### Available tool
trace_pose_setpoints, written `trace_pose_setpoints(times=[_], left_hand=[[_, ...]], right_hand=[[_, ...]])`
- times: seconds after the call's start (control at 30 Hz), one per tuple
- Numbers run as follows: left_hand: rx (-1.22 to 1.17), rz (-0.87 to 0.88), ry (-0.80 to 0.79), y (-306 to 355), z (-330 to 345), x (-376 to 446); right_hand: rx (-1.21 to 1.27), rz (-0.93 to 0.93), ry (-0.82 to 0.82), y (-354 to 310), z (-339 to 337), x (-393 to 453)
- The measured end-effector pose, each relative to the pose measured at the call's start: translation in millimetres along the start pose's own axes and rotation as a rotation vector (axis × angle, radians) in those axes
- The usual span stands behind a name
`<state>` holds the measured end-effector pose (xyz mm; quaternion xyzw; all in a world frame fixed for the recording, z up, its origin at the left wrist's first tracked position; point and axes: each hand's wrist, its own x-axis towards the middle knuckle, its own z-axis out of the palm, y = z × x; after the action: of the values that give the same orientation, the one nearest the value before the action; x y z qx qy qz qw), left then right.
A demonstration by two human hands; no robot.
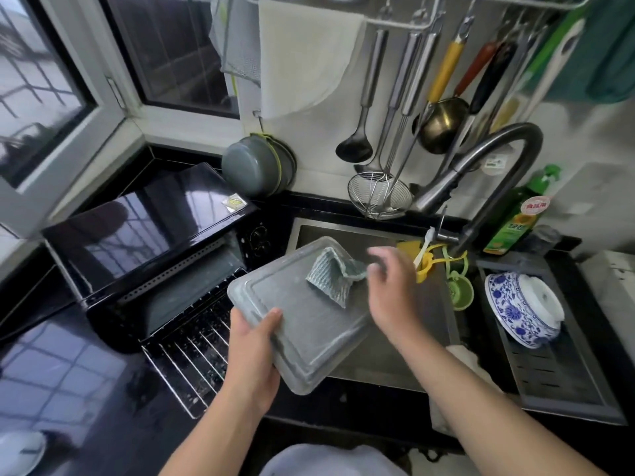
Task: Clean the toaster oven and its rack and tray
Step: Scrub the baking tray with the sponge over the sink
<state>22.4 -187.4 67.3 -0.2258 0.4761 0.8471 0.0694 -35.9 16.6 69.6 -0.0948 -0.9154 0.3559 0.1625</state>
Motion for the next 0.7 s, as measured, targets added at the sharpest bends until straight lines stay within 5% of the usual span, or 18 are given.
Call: trace_pose_setpoints(times=[0.07,0.13,0.27,0.37,0.53,0.63,0.7], left_hand=[[-0.019,0.015,-0.026,0.7,2.9,-3.7],[-0.024,0.034,-0.038,0.4,5.7,-6.2],[-0.014,0.069,-0.116,2.7,7.6,-11.2],[0.026,0.076,-0.155,4.1,7.2,-11.7],[0.023,0.105,-0.155,13.1,2.6,-4.7],[0.058,0.111,-0.181,13.9,2.9,-5.0],[0.036,0.101,-0.200,14.5,5.6,-5.0]], right_hand=[[-0.260,-0.348,-0.249,-1.1,5.7,-6.7],[-0.383,-0.453,-0.406,-10.9,9.1,-16.7],[-0.335,-0.693,-0.469,-20.4,11.3,-31.4],[-0.380,-0.301,-0.148,-14.3,1.8,0.8],[-0.202,-0.531,-0.338,-40.5,11.9,-29.2],[-0.248,-0.168,-0.180,-26.0,5.6,10.1],[-0.219,-0.283,-0.190,-39.1,7.0,-4.1]])
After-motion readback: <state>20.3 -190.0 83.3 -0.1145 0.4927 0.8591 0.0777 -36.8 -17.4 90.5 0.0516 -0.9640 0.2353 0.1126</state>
